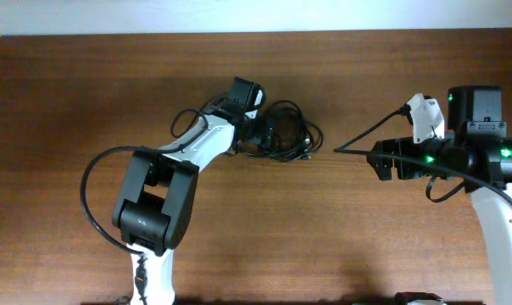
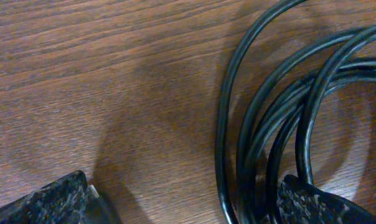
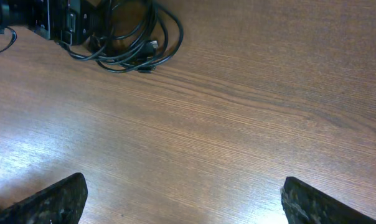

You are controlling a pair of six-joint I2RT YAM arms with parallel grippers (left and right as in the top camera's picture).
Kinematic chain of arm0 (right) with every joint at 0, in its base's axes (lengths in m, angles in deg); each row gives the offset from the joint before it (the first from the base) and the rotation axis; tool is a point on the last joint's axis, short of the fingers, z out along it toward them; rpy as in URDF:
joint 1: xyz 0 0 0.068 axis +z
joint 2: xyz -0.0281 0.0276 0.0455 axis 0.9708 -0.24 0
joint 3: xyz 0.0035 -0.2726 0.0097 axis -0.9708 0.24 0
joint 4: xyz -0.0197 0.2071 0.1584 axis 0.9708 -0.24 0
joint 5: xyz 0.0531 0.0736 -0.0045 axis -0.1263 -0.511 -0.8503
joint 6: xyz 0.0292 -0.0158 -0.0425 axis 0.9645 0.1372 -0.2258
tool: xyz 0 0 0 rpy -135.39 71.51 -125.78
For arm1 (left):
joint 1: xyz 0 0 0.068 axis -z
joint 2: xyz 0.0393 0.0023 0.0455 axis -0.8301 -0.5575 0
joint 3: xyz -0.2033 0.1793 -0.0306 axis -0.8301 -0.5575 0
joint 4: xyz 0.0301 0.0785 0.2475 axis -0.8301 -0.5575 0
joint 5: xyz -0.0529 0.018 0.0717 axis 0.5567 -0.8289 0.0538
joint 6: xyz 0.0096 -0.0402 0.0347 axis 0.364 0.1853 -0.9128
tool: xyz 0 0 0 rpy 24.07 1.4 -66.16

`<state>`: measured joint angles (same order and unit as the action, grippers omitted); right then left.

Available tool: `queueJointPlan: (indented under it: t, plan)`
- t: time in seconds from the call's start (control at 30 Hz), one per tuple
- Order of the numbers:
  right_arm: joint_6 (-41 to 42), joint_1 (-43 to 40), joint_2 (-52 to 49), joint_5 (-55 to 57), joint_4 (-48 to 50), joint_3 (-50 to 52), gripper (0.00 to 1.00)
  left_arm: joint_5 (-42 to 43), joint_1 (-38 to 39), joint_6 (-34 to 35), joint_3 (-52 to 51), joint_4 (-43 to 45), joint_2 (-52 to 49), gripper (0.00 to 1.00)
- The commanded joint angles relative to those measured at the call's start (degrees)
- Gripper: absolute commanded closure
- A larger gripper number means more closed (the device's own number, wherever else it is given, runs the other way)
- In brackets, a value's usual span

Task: Untangle cables
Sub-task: 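Reach both grippers toward the tangled black cable bundle and grasp it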

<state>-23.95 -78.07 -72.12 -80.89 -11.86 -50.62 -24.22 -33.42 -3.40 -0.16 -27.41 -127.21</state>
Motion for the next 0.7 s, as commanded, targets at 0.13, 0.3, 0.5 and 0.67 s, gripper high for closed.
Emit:
queueJointPlan:
  t: [0.13, 0.3, 0.5, 0.67]
  plan:
    - [-0.6, -0.3, -0.5, 0.1, 0.1, -0.8, 0.01, 9.5, 0.2, -0.9, 10.5, -9.2, -1.2, 0.01]
    - [-0.6, -0.3, -0.5, 0.1, -0.1, -0.8, 0.01, 3.8, 0.2, -1.9, 10.6, -11.3, -1.3, 0.01]
    - [-0.6, -0.3, -0.5, 0.1, 0.0, -0.8, 0.01, 12.4, 2.4, -14.6, 12.9, -18.1, -0.6, 0.01]
    - [-0.6, -0.3, -2.5, 0.0, -0.1, -0.7, 0.01, 16.0, 3.1, -42.3, 20.5, -40.7, -0.6, 0.01]
